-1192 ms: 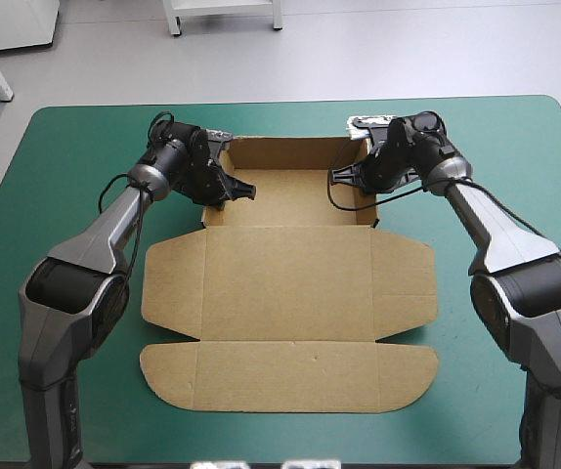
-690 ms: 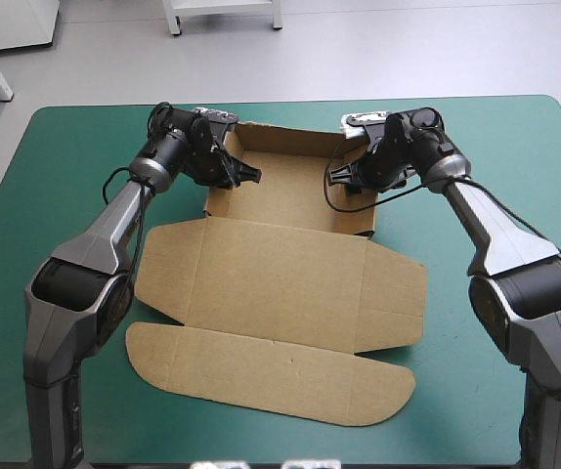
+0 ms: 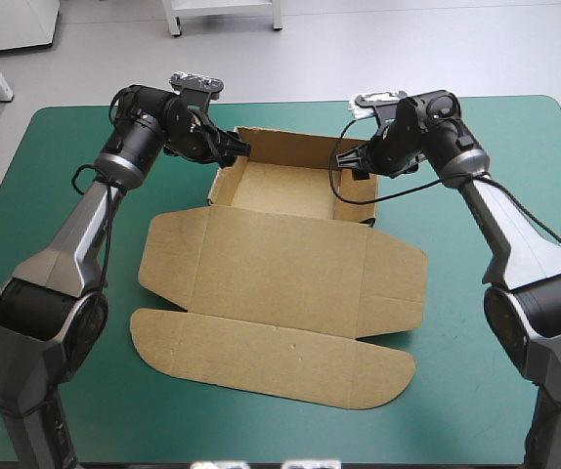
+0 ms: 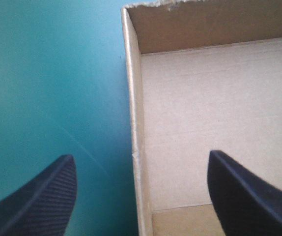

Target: Fold the box

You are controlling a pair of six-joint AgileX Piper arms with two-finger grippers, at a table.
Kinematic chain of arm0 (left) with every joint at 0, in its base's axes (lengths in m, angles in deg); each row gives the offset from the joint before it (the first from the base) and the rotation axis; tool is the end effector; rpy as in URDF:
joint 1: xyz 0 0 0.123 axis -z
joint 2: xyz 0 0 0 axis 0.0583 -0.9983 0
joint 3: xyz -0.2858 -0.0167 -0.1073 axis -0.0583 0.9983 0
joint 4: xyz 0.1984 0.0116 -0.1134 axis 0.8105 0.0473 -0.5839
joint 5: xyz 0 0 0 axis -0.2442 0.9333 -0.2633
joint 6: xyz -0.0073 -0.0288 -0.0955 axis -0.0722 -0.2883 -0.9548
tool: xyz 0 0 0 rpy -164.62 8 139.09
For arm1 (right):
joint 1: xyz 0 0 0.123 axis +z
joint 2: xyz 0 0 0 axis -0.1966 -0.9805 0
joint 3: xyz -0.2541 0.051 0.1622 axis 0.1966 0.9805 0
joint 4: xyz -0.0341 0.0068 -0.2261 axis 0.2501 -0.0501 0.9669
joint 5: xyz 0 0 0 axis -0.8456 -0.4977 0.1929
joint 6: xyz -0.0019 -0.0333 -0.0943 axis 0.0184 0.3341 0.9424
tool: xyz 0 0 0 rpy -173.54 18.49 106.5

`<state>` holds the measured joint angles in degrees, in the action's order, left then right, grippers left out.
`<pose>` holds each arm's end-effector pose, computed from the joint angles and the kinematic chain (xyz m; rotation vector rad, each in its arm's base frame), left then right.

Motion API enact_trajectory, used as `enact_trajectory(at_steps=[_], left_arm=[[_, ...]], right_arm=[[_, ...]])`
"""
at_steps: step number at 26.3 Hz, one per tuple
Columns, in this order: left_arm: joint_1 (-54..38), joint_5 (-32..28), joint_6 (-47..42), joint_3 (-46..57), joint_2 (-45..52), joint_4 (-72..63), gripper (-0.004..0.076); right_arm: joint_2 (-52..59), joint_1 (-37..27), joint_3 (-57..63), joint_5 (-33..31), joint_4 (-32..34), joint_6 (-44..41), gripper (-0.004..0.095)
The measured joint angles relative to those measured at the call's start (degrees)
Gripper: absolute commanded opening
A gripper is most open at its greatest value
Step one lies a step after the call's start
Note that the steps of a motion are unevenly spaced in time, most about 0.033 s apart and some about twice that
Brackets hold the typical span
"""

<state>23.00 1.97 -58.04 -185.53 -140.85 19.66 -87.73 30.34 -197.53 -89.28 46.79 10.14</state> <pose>0.4092 -0.1449 0.3651 0.3786 2.4900 -0.1409 0.4042 0.1431 0.3472 -0.2735 2.5881 0.2160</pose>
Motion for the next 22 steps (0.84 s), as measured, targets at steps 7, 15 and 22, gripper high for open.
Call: enact_trajectory(at_steps=[7,15,22], left_arm=[[0.0,2.74,2.49,1.5,5.27,0.38,0.0536],[0.0,2.28,2.49,12.75,21.23,0.65,0.0534],[0.0,1.1,3.73,28.08,43.3,0.67,0.051]], right_arm=[[3.4,0.0,-0.07,-0.27,1.44,-0.12,0.0576],[7.81,0.0,-0.07,-2.97,1.42,0.34,0.0535],[12.6,0.0,-0.07,-4.52,1.49,1.85,0.0536]])
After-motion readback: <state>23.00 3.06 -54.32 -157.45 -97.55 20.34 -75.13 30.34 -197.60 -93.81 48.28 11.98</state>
